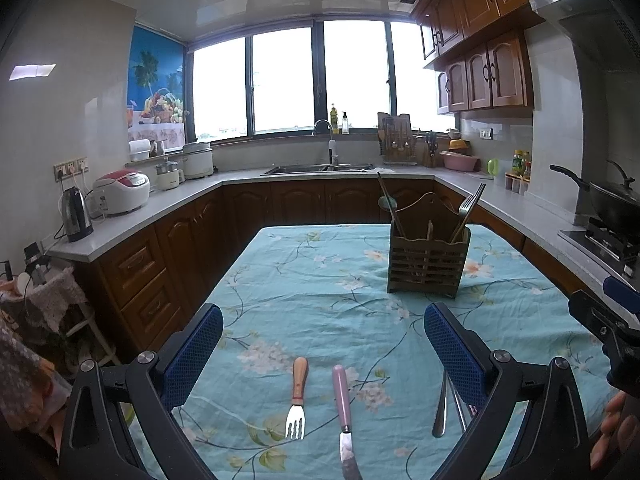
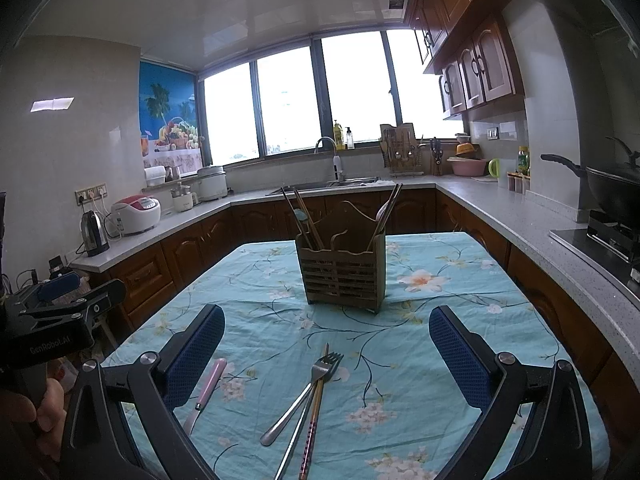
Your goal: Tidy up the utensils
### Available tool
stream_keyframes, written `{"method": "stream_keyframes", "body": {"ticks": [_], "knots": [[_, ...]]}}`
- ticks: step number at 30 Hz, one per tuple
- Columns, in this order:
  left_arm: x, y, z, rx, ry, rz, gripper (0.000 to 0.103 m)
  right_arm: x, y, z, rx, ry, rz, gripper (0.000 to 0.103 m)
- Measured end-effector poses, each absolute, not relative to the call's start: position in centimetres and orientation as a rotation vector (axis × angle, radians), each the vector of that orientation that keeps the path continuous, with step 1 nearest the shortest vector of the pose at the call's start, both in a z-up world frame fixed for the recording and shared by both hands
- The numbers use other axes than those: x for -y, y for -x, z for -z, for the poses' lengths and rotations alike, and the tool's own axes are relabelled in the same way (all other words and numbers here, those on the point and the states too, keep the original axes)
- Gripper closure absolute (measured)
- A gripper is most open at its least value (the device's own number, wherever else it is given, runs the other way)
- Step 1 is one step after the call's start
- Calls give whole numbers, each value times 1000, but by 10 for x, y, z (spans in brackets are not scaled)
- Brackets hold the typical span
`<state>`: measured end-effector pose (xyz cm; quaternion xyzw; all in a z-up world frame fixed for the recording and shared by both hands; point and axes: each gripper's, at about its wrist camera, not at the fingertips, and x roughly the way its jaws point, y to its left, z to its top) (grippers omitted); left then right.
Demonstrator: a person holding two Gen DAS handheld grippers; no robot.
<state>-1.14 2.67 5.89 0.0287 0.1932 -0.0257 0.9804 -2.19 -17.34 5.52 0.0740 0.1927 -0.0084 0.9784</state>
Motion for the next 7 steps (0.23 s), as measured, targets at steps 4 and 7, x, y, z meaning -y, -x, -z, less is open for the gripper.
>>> {"method": "stream_keyframes", "body": {"ticks": [4, 7], "knots": [[-26, 11, -59, -391, -56, 53, 1, 174, 22, -54, -389, -149, 18, 0], [-26, 10, -58, -393, -51, 59, 1, 173, 20, -59, -393, -154, 18, 0]]}}
